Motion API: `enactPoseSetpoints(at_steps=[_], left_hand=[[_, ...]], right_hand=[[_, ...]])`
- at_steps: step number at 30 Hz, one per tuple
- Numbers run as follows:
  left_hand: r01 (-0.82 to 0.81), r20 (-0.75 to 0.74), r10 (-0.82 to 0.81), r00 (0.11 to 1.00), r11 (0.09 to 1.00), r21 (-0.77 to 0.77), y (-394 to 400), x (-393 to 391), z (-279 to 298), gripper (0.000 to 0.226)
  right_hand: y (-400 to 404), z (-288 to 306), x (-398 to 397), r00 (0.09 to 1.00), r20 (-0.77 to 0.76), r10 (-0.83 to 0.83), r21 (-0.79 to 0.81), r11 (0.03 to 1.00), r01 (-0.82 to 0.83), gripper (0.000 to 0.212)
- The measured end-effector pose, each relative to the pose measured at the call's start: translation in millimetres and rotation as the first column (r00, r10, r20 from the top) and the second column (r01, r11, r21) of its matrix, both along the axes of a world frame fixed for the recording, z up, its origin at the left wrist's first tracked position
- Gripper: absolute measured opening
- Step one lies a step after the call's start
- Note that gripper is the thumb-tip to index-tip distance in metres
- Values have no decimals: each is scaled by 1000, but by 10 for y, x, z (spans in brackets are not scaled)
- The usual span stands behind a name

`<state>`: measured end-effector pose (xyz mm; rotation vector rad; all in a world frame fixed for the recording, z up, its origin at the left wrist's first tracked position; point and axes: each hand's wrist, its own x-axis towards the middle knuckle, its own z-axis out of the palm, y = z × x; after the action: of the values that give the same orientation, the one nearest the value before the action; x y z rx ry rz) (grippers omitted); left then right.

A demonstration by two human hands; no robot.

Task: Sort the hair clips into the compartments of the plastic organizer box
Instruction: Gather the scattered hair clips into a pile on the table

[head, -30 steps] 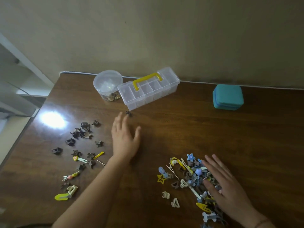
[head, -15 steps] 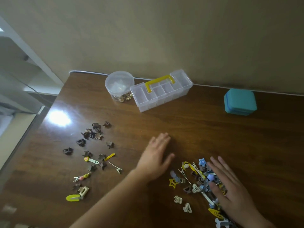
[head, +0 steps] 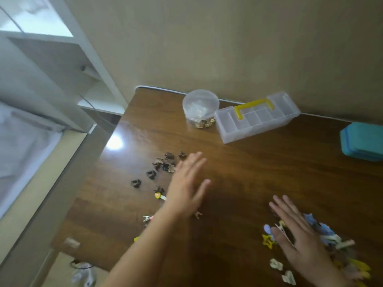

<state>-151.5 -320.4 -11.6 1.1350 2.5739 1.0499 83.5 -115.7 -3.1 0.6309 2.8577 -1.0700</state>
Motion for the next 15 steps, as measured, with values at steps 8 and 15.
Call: enactPoseSetpoints(at_steps=[8, 15], left_hand=[[-368, 47, 374, 926, 924, -103, -1294, -618, -321, 72], [-184, 57, 189, 980, 979, -84, -937, -771, -387, 73]], right_hand=[[-698, -61, -1005, 982, -78, 170, -22, 985, -173, 60], [-933, -28, -1913, 977, -83, 197, -4, 980, -198, 64]])
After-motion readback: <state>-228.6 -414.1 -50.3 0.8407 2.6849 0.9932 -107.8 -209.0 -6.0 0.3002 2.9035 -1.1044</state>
